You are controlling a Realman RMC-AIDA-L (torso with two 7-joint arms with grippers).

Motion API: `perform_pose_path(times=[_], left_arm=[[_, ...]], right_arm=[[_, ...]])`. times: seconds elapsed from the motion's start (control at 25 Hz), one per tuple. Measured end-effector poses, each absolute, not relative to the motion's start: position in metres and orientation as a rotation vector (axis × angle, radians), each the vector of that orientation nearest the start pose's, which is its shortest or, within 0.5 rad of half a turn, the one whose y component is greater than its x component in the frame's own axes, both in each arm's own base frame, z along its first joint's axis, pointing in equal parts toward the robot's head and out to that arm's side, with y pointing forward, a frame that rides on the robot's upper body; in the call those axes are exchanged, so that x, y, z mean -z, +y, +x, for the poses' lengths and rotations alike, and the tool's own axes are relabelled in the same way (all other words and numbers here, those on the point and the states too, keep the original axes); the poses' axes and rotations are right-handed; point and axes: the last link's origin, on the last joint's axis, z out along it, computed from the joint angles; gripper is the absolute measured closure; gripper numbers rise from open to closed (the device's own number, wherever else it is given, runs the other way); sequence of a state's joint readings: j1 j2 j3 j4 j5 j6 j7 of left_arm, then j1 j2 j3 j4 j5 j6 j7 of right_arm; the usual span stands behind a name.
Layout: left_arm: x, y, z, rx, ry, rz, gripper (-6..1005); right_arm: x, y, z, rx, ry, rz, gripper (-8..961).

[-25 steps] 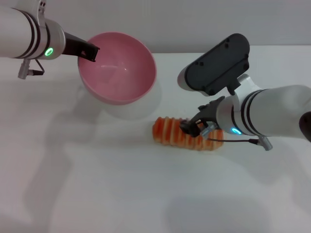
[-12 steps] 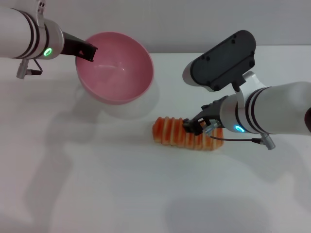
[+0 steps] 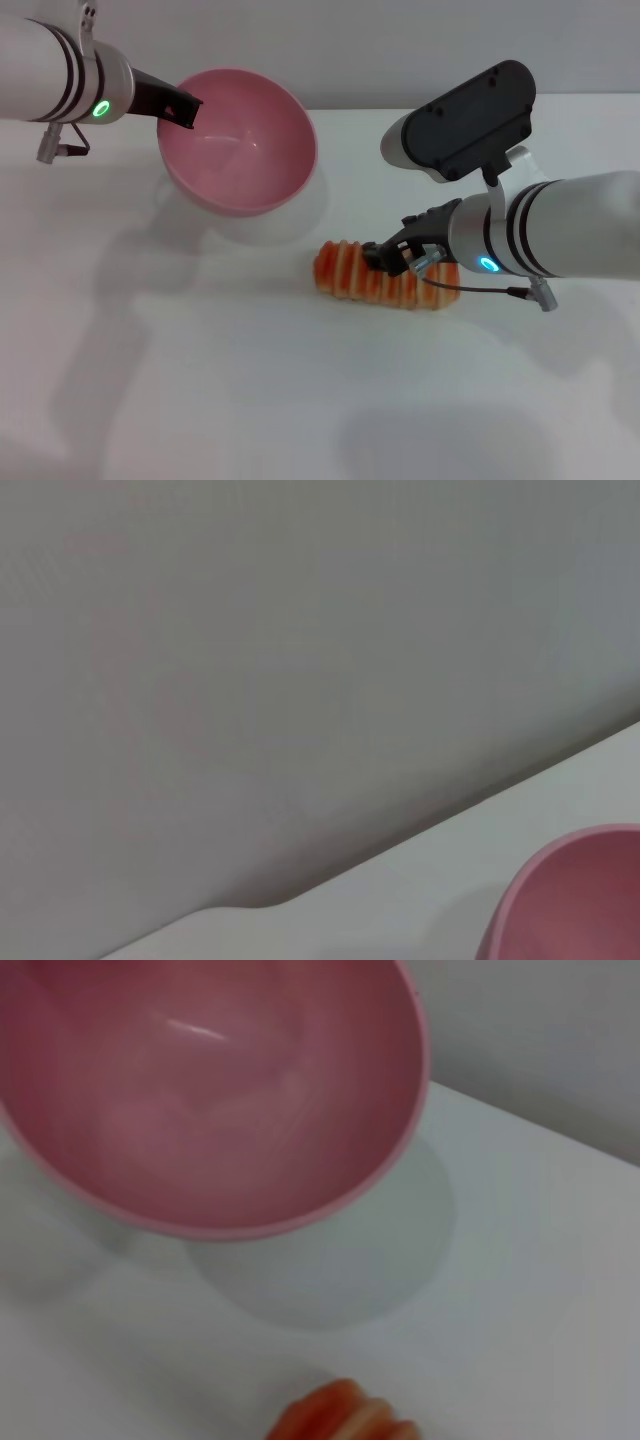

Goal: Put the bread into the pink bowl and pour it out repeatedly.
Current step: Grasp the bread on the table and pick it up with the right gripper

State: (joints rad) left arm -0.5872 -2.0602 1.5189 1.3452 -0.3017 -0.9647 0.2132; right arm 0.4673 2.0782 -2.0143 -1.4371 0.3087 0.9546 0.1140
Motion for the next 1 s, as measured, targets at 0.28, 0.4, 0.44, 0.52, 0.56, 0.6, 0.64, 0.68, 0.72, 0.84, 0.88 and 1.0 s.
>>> perform_pose_path(times=[0.28,0.4,0.44,0.52,0.56,0.6,0.64,0.68,0.72,0.84,0.88,1.0], left_arm=[[-0.018,0.424,-0.164,-0.109,-0.784,-2.094,952],[-0.018,0.424,-0.164,-0.108,-0.783,-2.094,952],[-0.018,0.424,-0.164,-0.108,-0.783,-2.095,952],[-0.018,0.424,-0.164,-0.108,-0.782,-2.095,952],[-0.018,0.425,-0.164,-0.108,-0.782,-2.095,952],[-0.018,0.425,-0.163,-0.107,-0.782,-2.095,952],[-0.018,0.425,-0.163,-0.106,-0.781,-2.095,952],[-0.018,0.425,-0.163,-0.106,-0.781,-2.095,952],[-0.018,0.425,-0.163,-0.106,-0.781,-2.095,952],[-0.018,0.425,-0.163,-0.106,-0.782,-2.094,952],[-0.018,0.425,-0.163,-0.106,-0.782,-2.094,952],[-0.018,0.425,-0.164,-0.108,-0.785,-2.094,952]], right_arm=[[0.089,0.338,0.152,0.138,0.944,-2.338,373],[0.09,0.34,0.157,0.153,0.959,-2.329,373],[0.09,0.34,0.16,0.161,0.964,-2.326,373],[0.092,0.342,0.163,0.167,0.968,-2.323,373],[0.093,0.342,0.163,0.167,0.967,-2.322,373],[0.094,0.343,0.164,0.17,0.967,-2.322,373],[0.095,0.343,0.164,0.173,0.966,-2.322,373],[0.096,0.344,0.164,0.175,0.964,-2.323,373],[0.096,0.344,0.164,0.176,0.963,-2.324,373],[0.097,0.345,0.164,0.176,0.959,-2.325,374],[0.097,0.345,0.164,0.177,0.96,-2.324,374],[0.098,0.346,0.165,0.181,0.96,-2.323,374]])
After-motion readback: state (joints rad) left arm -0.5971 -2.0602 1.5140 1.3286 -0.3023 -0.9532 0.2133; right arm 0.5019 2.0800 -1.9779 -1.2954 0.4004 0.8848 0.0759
